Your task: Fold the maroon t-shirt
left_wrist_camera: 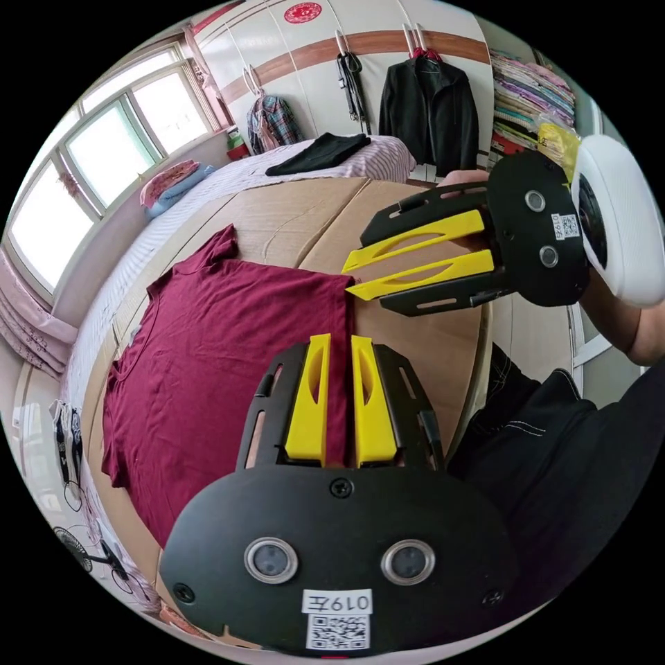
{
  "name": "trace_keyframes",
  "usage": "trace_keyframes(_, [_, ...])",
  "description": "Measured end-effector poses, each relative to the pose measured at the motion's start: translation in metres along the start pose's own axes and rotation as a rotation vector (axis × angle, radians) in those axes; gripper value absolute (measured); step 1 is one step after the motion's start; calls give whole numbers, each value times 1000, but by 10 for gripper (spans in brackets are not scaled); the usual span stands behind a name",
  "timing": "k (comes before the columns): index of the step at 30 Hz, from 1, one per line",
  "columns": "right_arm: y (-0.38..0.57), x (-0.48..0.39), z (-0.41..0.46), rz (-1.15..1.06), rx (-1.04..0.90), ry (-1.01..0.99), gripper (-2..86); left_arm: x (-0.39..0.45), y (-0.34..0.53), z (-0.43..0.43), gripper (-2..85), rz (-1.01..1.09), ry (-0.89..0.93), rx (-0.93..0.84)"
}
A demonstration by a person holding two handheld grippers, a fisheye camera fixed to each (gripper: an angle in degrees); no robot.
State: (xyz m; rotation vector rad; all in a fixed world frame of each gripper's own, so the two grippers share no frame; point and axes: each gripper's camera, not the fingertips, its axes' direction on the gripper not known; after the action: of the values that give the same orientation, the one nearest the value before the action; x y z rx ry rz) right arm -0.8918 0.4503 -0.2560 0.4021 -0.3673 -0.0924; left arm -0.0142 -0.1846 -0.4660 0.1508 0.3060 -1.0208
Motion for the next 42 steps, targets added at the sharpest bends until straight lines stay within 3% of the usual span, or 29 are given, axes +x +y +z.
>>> trace_keyframes(12, [-25, -14, 10, -68, -50, 64, 44, 7, 9, -14, 9, -31, 29, -10])
trace_keyframes(17, [-30, -38, 4, -233, -73, 214, -6, 4, 16, -20, 10, -35, 76, -11])
trace_keyframes(32, [-23, -88, -1, -534, -88, 297, -9, -5, 40, -32, 10, -61, 146, -35])
trace_keyframes(42, [-32, -9, -40, -85, 50, 71, -10, 3, 68, -47, 10, -57, 87, -28])
